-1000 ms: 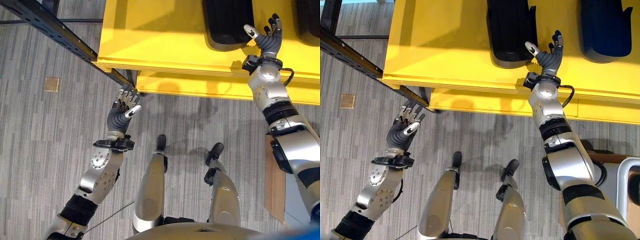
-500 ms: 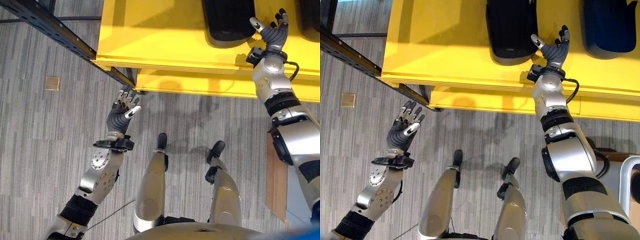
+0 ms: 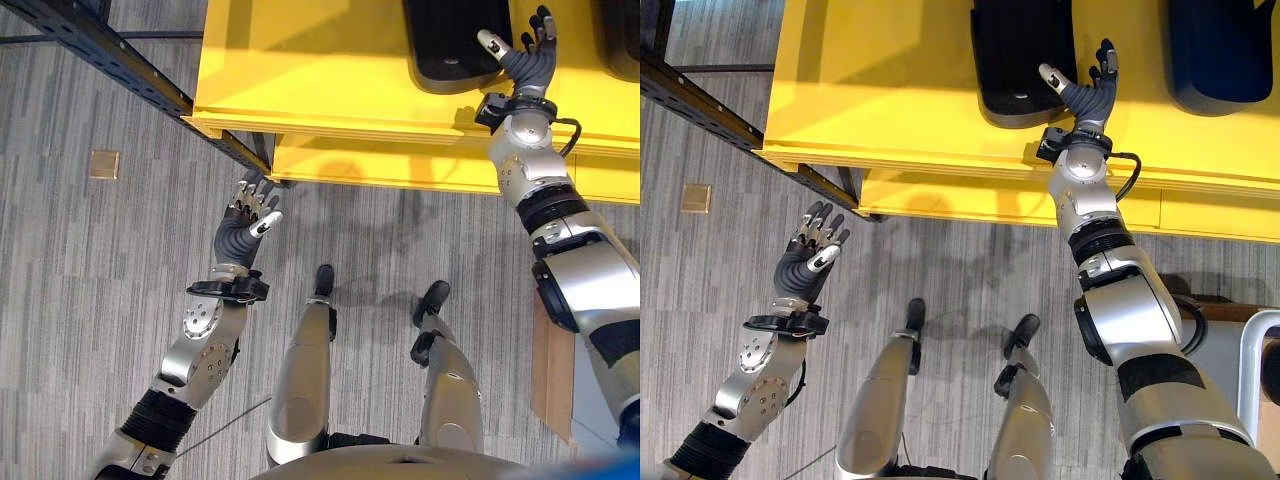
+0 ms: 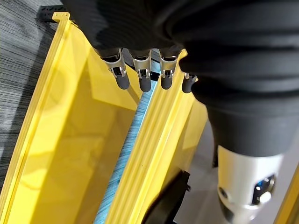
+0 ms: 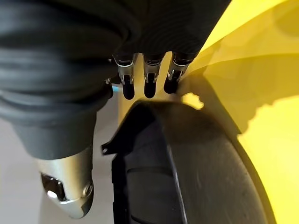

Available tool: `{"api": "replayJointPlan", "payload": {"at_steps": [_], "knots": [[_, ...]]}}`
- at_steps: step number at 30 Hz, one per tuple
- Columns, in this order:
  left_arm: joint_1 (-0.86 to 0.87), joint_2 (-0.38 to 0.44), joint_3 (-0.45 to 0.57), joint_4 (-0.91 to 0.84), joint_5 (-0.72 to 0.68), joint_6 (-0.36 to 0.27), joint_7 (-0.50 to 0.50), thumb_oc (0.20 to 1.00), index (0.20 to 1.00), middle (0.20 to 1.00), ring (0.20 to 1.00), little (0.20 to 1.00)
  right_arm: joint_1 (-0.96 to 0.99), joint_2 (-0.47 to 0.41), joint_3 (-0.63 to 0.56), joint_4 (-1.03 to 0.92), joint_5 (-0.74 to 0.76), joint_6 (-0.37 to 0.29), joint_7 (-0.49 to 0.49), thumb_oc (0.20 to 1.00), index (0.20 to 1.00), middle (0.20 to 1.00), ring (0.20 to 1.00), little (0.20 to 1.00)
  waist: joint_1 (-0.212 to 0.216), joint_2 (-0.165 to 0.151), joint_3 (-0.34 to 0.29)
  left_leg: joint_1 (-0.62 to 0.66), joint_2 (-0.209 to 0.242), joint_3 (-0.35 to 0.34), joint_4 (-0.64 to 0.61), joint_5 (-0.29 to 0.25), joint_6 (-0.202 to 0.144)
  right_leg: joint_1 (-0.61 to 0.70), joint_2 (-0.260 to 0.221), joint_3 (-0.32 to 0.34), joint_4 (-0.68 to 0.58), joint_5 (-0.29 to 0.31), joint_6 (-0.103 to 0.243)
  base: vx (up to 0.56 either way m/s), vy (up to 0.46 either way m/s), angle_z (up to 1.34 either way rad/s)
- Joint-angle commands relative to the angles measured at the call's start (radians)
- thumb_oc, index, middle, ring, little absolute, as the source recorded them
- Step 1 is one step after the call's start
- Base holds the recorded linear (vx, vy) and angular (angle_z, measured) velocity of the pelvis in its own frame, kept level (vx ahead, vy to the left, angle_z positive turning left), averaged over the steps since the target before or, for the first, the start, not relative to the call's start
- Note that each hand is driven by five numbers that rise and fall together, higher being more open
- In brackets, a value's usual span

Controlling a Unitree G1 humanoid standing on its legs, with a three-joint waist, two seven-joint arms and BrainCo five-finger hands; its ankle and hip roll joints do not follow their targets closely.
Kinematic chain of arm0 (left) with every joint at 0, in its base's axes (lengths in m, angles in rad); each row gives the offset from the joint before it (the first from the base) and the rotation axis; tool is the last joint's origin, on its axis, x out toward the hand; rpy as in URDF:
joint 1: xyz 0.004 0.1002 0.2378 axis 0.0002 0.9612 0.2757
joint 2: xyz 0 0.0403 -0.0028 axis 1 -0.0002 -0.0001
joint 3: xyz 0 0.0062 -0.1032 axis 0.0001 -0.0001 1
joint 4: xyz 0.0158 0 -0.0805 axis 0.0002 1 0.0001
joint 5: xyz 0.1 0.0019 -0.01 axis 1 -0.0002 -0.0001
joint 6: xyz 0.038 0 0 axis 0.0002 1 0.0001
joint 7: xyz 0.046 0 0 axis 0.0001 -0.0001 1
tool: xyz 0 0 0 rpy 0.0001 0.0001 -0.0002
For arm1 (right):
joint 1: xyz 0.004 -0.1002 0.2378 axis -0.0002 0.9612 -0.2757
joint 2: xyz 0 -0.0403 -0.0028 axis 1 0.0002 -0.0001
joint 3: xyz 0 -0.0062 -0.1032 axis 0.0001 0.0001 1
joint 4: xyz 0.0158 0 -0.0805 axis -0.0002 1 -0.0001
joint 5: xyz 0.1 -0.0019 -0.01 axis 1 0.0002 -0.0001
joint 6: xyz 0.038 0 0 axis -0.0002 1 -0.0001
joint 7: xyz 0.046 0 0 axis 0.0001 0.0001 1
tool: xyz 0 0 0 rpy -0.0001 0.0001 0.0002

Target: Move parts from the plastic box to the shelf.

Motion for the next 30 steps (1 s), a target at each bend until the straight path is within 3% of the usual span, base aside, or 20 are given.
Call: {"api": "replayJointPlan", "payload": {"at_steps": [1, 30], "knots": [[0.013, 0.004, 0.014, -0.08, 0.032, -0.051, 0.007, 1.0, 1.0, 1.0, 1.0, 1.0, 0.016, 0.032, 0.034, -0.041, -0.013, 0.019, 0.043, 1.0, 1.0, 1.0, 1.0, 1.0, 0.046, 0.008, 0.033, 0.004, -0.006, -0.023, -0.127, 0.094, -0.012, 0.081, -0.029, 0.019, 0.224, -0.227, 0.056, 0.0, 0.0, 0.0], [0.028, 0.008, 0.031, -0.097, 0.029, -0.054, 0.017, 1.0, 1.0, 1.0, 1.0, 1.0, 0.046, 0.143, 0.075, -0.118, -0.025, 0.026, 0.068, 1.0, 1.0, 1.0, 1.0, 1.0, 0.058, -0.008, 0.043, -0.003, -0.011, -0.027, -0.125, 0.092, -0.008, 0.083, -0.029, 0.015, 0.222, -0.224, 0.056, 0.0, 0.0, 0.0]]}}
